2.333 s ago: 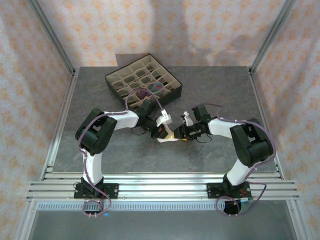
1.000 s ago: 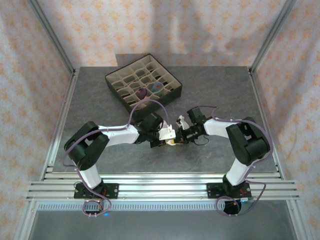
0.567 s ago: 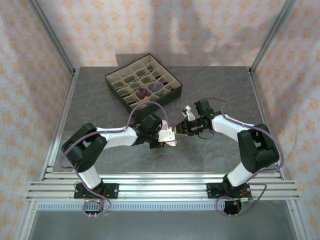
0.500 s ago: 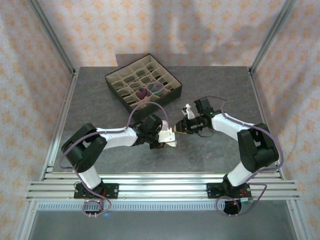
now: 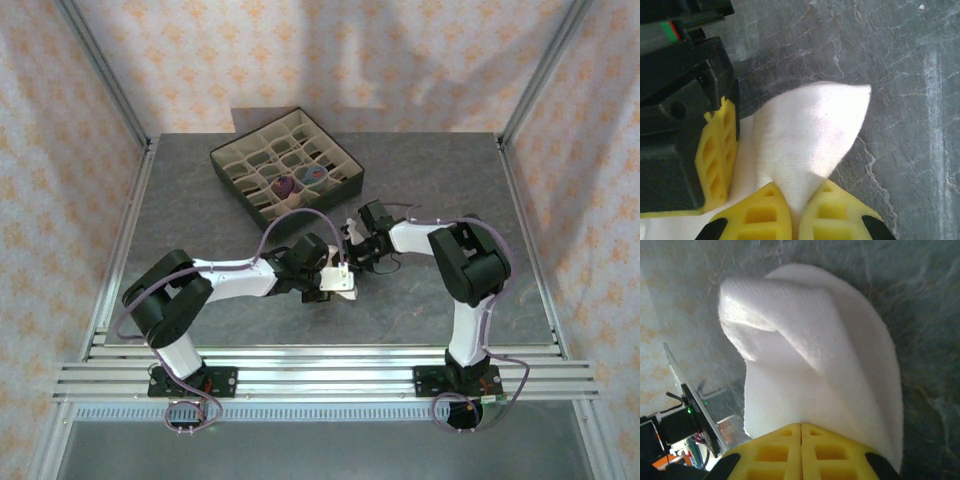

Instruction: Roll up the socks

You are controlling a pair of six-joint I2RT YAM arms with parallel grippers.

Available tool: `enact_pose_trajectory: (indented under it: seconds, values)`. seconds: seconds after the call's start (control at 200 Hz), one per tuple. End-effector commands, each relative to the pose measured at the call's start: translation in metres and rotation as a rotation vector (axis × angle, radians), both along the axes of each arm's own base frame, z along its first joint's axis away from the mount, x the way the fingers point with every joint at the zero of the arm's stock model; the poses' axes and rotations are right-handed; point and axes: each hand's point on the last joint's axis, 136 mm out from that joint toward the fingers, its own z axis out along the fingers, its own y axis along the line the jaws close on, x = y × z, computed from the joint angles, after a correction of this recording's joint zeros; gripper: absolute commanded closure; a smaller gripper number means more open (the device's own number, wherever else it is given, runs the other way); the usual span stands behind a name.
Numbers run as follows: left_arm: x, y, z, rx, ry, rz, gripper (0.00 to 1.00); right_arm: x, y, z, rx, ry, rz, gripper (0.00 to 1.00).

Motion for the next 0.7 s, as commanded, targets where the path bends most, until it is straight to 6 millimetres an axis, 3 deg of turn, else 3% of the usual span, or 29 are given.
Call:
enact_pose_trajectory:
  seconds: [0.0, 0.195, 0.34, 0.49, 0.696]
  values:
    - [-0.018, 0.006, 0.003, -0.008, 0.064, 0.01, 1.0, 0.012, -0.02, -0.04, -0.146, 0.029, -0.108, 0.94]
    - [-0.033, 0.0, 0.009, -0.084, 0.178, 0.052, 1.0, 0.02, -0.048, -0.058, -0.219, 0.057, -0.217, 0.96]
    - [-0.045, -0.008, 0.003, -0.11, 0.341, 0.098, 1.0, 0.025, -0.054, -0.06, -0.215, 0.053, -0.245, 0.96]
    - [-0.045, -0.01, -0.013, -0.112, 0.504, 0.21, 1.0, 0.032, -0.048, -0.048, -0.144, -0.001, -0.266, 0.96]
    - [-0.031, -0.001, -0.033, -0.092, 0.704, 0.376, 1.0, 0.031, -0.055, -0.03, -0.087, -0.069, -0.309, 0.88]
